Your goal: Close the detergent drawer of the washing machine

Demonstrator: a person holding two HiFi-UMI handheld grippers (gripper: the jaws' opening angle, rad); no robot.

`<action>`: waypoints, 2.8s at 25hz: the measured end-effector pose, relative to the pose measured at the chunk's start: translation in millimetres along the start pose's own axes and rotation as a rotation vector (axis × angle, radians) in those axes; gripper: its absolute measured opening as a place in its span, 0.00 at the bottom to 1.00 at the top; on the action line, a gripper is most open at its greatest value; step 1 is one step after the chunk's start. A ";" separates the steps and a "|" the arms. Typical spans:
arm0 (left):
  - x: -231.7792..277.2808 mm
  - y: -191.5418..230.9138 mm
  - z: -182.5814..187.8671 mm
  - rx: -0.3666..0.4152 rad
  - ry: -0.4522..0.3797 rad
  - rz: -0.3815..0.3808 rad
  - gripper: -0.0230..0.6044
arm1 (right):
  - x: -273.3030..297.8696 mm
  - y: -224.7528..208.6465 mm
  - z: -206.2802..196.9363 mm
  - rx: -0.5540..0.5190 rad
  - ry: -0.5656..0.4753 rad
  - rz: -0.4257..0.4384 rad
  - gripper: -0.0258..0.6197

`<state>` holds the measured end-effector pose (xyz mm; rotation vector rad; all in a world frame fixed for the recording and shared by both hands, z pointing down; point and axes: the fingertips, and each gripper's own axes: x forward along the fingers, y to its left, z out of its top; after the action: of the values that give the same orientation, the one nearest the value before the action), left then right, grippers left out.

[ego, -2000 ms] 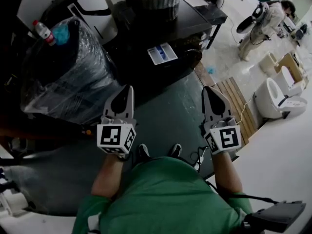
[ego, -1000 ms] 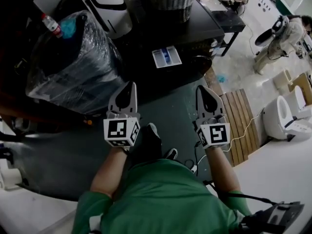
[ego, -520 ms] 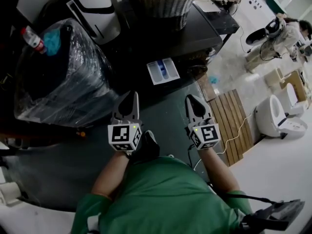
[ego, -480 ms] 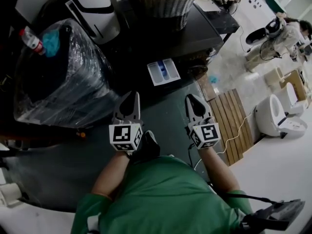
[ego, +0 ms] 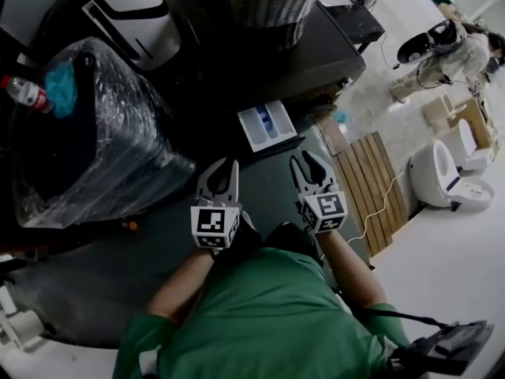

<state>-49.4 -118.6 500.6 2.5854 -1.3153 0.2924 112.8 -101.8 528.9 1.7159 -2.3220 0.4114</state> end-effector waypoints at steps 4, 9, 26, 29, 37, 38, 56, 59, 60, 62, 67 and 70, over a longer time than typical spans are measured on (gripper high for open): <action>14.2 -0.1 -21.3 -0.034 0.048 -0.003 0.07 | 25.5 -5.7 -32.5 0.009 0.063 0.013 0.27; 25.2 6.0 -34.6 -0.014 0.085 0.049 0.07 | 53.9 -14.3 -89.1 0.046 0.166 0.033 0.25; 38.8 17.9 -70.5 -0.090 0.161 0.155 0.07 | 98.8 -28.3 -129.3 0.087 0.279 0.122 0.32; 38.8 20.7 -72.1 -0.123 0.172 0.161 0.07 | 103.7 -33.3 -128.2 0.115 0.284 0.112 0.32; 42.4 25.9 -67.5 -0.133 0.170 0.186 0.07 | 129.8 -35.3 -116.7 0.097 0.293 0.139 0.31; 42.6 27.6 -66.5 -0.132 0.169 0.192 0.07 | 134.0 -35.8 -114.7 0.099 0.292 0.141 0.32; 35.6 76.6 -62.4 -0.171 0.174 0.324 0.07 | 220.2 -40.7 -80.4 0.103 0.282 0.155 0.32; 34.3 83.2 -62.5 -0.175 0.175 0.340 0.07 | 231.9 -42.5 -76.1 0.103 0.285 0.146 0.32; 33.7 85.3 -62.5 -0.177 0.175 0.344 0.07 | 233.4 -43.5 -75.7 0.103 0.286 0.138 0.28; 32.2 89.4 -62.3 -0.180 0.175 0.352 0.07 | 234.0 -44.8 -76.0 0.102 0.286 0.126 0.28; 32.1 92.6 -62.8 -0.184 0.179 0.351 0.07 | 237.4 -46.6 -74.6 0.123 0.292 0.099 0.23; 32.7 89.8 -61.1 -0.177 0.178 0.344 0.07 | 239.9 -47.6 -73.4 0.120 0.289 0.092 0.26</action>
<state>-108.1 -177.5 577.8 2.1298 -1.6323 0.4312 89.5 -303.5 683.8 1.4873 -2.2080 0.7755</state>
